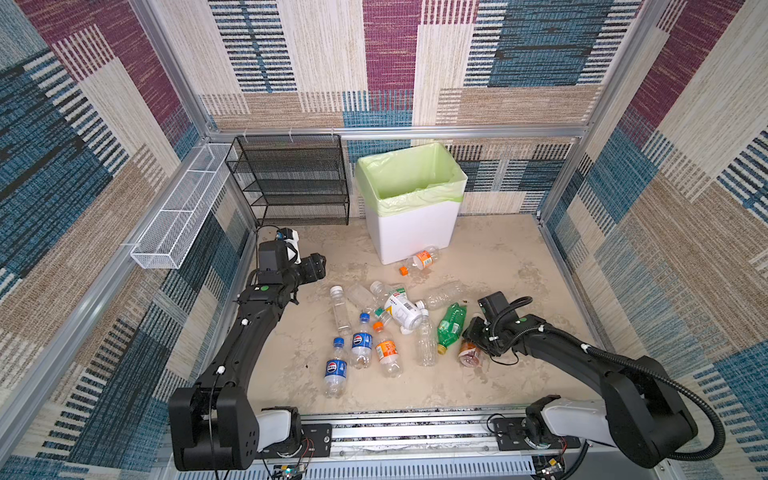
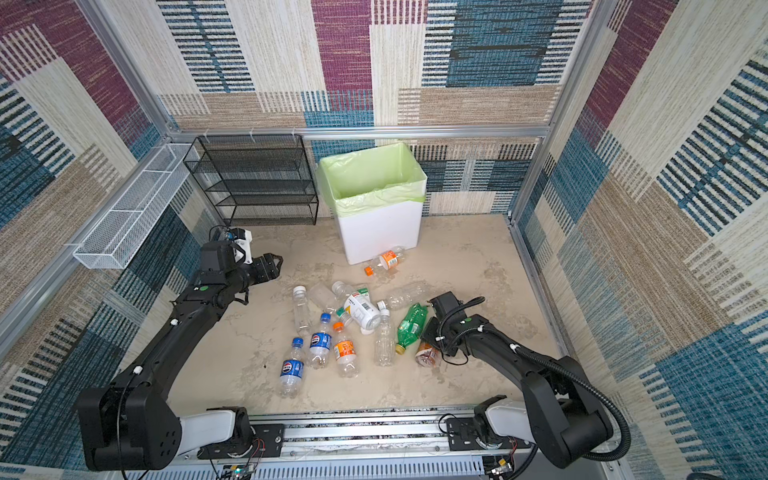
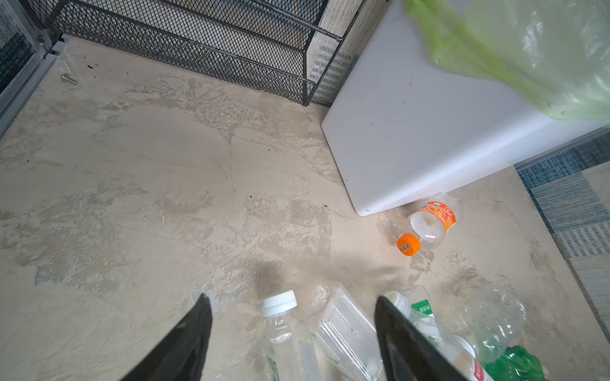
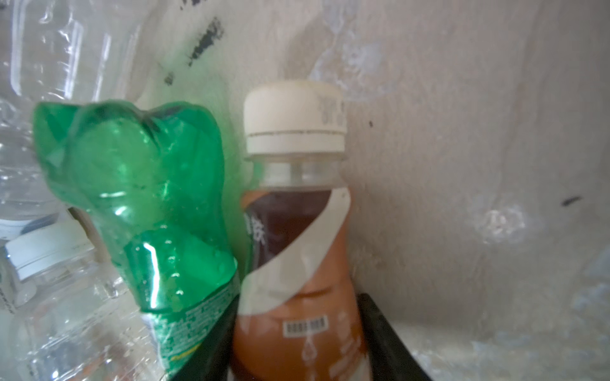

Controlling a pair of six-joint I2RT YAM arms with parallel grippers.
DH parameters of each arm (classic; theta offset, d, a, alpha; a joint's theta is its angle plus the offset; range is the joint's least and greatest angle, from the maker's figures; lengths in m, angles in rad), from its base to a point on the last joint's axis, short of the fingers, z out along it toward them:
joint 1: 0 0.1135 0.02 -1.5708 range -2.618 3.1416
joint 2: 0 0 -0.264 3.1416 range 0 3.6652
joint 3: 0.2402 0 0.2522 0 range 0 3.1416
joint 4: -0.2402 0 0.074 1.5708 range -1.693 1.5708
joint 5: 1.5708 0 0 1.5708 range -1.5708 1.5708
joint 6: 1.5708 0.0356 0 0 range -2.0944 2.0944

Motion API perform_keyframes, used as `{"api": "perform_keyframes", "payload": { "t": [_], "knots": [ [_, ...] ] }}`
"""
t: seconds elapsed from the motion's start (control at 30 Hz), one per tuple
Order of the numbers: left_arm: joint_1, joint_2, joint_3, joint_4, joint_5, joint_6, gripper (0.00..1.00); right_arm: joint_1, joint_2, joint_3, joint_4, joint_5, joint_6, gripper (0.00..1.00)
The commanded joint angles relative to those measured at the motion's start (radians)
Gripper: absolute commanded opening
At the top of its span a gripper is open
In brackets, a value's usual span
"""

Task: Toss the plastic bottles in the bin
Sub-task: 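Reach the right gripper down and grasp the brown tea bottle, then lift the brown tea bottle with the right gripper over the bin and release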

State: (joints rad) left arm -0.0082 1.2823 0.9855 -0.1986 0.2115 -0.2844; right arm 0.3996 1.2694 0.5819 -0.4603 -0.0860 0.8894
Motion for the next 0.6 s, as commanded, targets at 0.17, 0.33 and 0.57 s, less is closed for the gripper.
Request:
{"api": "perform_keyframes", "payload": {
  "t": [0.17, 0.33, 0.57],
  "knots": [
    [0.002, 0.002, 0.007, 0.005, 0.004, 0.001, 0.78, -0.006, -0.023, 0.048, 0.023, 0.083, -0.006, 0.47],
    [0.002, 0.005, 0.004, 0.007, 0.006, 0.004, 0.78, -0.093, -0.075, 0.116, 0.044, 0.123, -0.087, 0.48],
    [0.002, -0.006, -0.014, 0.034, 0.021, 0.014, 0.78, -0.202, -0.172, 0.237, 0.284, 0.196, -0.396, 0.49]
  ]
}}
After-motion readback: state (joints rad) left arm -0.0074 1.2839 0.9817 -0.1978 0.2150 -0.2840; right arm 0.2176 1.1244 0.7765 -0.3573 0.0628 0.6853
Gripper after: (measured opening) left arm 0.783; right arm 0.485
